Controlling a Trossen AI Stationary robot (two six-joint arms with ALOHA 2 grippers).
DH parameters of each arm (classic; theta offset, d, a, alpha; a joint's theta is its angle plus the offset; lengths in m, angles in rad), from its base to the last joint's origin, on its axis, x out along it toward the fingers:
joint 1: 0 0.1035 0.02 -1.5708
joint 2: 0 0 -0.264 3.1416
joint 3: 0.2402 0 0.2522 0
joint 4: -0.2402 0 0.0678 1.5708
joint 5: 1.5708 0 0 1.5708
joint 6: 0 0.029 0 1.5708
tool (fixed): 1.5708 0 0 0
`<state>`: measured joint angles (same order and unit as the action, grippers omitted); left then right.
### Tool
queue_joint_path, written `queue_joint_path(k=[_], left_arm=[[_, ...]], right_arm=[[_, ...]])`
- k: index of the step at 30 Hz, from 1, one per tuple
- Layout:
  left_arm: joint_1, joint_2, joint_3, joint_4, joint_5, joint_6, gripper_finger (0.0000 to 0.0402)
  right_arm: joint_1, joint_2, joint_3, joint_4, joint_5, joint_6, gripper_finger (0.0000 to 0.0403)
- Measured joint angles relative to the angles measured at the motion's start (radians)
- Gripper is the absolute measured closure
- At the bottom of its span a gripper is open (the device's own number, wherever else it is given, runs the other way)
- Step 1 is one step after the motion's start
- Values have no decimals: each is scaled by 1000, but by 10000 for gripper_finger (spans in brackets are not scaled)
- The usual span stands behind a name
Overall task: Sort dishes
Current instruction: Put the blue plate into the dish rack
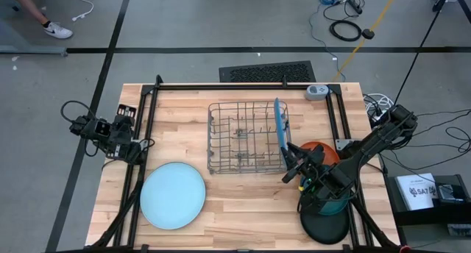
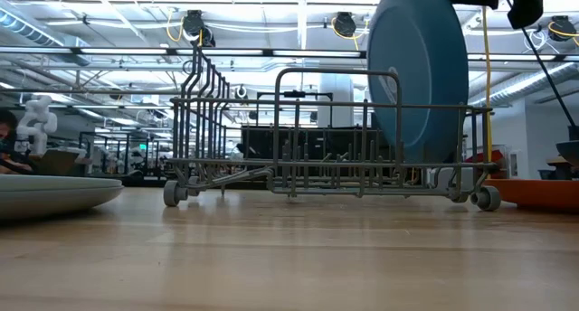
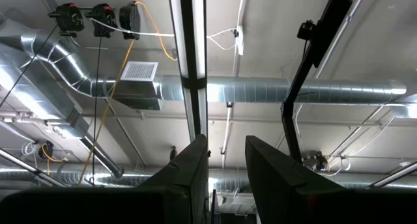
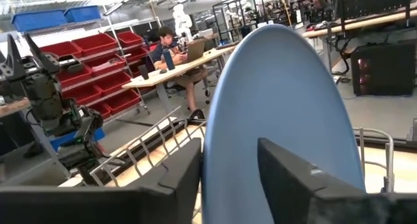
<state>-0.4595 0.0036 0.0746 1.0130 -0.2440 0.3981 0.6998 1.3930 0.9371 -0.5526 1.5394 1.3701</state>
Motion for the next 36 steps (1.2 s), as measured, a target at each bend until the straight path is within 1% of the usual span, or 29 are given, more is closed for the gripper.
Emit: queue_joint_path(k=[4,8,11,16,19,21,23,25,28,33,35,36], left_arm=[[0,0,0,0,0,0,297],[0,0,0,-5,0,-6,297],[0,0,1,-39,9,-63,297],[0,1,43,-155,11,-101,297],[0,20,94,-285,11,-135,297],[0,57,137,-376,8,-161,297],[0,123,182,-453,0,-176,297],[0,220,232,-504,-41,-180,297],[0,404,324,-561,-141,-175,297],[36,753,551,-689,-278,-188,297],[72,885,645,-745,-282,-221,297],[94,947,691,-773,-263,-240,297]], right_arm=[[0,-14,0,-1,0,-25,245],[0,-24,0,-2,-1,-35,259],[0,-24,0,-1,0,-45,272],[0,-26,0,-1,0,-48,296],[0,-26,0,-4,0,-54,310],[0,-26,0,-9,0,-55,318],[0,-26,0,-18,4,-55,325],[0,-26,0,-25,4,-55,330],[0,-26,0,-29,4,-57,336],[0,-26,0,-30,4,-79,339],[0,-26,0,-30,4,-84,339],[0,-26,0,-30,4,-85,339]])
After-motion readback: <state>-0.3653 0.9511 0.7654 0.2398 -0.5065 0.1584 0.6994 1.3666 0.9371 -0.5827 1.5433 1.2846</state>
